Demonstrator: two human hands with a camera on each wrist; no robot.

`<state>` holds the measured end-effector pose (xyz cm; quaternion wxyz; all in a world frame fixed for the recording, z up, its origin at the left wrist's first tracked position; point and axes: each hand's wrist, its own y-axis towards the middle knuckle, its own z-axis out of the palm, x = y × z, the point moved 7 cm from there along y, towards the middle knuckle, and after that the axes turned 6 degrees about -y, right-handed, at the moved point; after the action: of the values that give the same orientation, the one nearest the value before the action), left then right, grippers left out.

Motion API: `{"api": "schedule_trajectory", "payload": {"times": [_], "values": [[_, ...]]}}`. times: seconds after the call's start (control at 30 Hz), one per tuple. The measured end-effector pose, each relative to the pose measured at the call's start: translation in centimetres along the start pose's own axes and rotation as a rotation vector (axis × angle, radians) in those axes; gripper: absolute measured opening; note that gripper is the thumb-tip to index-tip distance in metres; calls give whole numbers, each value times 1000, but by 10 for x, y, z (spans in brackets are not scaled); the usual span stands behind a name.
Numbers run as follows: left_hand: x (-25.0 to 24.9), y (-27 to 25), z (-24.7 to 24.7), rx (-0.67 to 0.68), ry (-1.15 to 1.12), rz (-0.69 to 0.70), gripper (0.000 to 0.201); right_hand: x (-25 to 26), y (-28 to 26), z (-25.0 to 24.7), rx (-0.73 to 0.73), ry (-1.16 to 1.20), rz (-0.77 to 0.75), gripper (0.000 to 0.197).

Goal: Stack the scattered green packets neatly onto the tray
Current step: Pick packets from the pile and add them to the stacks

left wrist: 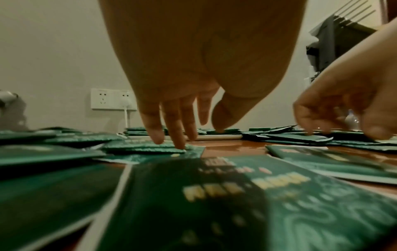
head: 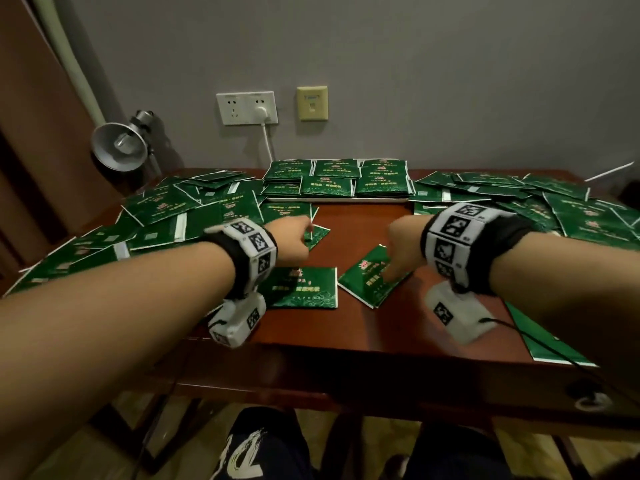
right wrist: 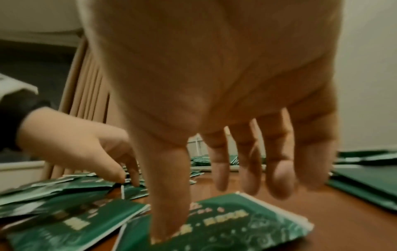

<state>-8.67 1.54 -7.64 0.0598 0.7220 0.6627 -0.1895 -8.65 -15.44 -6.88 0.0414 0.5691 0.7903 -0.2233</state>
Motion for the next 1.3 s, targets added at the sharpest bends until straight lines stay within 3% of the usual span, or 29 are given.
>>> {"api": "schedule_trajectory", "payload": {"times": [0.1, 0.17, 0.3, 0.4, 0.47, 0.63, 0.8, 0.97, 1.1, 1.2, 1.3], "values": [[1, 2, 20, 118, 112, 63, 77, 19, 3, 4, 51, -133, -163, 78], [0, -5, 30, 192, 240, 103, 89, 27, 7, 4, 21, -245, -225, 87], [7, -7, 38, 195, 292, 97, 78, 35, 22, 7, 31, -320, -218, 92], [9, -6, 39, 172, 205, 104, 65, 32, 25, 7, -12, -219, -201, 90], [9, -5, 38, 157, 143, 104, 66, 28, 26, 9, -42, -89, -193, 84], [13, 5, 20, 104, 127, 105, 106, 24, 27, 19, 20, 49, -164, 107], [12, 31, -9, 15, 221, 123, 98, 15, 33, 14, -16, 46, -174, 89], [22, 70, -42, -61, 286, 92, 88, 7, 51, 9, -5, -42, -192, 103], [49, 109, -77, -86, 222, 45, 88, 8, 76, -15, -142, -41, -276, 75], [66, 140, -94, -98, 227, 31, 94, 1, 107, -39, -203, 40, -268, 76], [76, 172, -97, -62, 282, 41, 85, -13, 152, -65, -273, 65, -164, 77]]}}
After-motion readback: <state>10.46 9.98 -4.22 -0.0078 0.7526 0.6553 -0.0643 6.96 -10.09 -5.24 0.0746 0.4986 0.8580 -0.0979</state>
